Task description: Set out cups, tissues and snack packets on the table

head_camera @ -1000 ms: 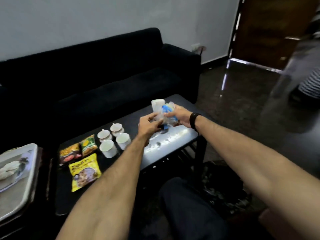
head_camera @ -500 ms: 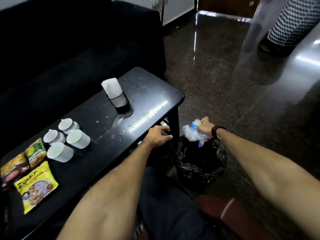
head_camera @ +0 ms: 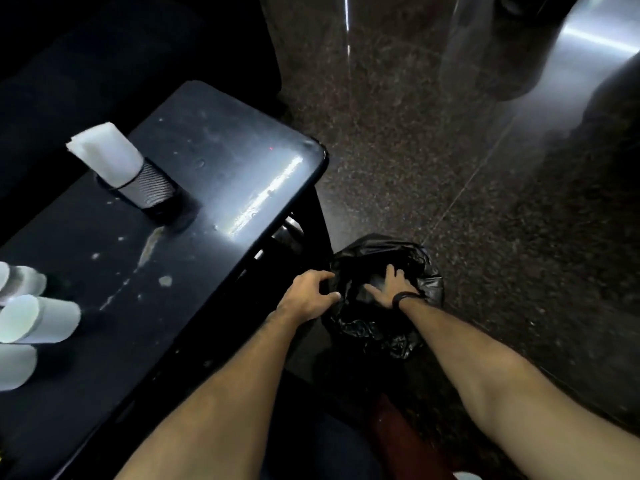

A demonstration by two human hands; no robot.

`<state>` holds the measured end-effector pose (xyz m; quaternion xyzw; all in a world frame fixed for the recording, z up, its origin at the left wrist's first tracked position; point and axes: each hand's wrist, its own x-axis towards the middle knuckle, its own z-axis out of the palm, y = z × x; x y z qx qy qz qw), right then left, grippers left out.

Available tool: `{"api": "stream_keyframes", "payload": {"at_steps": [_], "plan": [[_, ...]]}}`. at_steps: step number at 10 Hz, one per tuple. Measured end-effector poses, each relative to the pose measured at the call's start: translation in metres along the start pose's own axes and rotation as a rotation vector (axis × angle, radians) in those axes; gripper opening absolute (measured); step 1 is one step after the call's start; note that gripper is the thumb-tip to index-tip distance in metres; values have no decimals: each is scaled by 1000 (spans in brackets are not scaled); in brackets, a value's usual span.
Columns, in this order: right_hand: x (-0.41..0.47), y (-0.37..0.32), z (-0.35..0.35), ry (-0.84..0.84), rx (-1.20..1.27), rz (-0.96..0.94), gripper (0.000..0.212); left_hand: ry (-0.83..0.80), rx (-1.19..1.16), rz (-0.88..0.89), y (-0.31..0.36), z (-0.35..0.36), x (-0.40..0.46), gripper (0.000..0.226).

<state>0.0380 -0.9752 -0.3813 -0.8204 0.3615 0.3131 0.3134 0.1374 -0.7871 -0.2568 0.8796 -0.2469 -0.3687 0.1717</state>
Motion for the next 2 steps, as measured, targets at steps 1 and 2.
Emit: {"api": "stream_keyframes", "payload": {"at_steps": [1, 2], "plan": [[4, -2, 20, 55, -87, -15, 69, -25, 9, -4, -4, 4, 3, 57], [4, -8, 16, 125, -124, -90, 61, 9, -5, -15, -6, -1, 6, 57]]}}
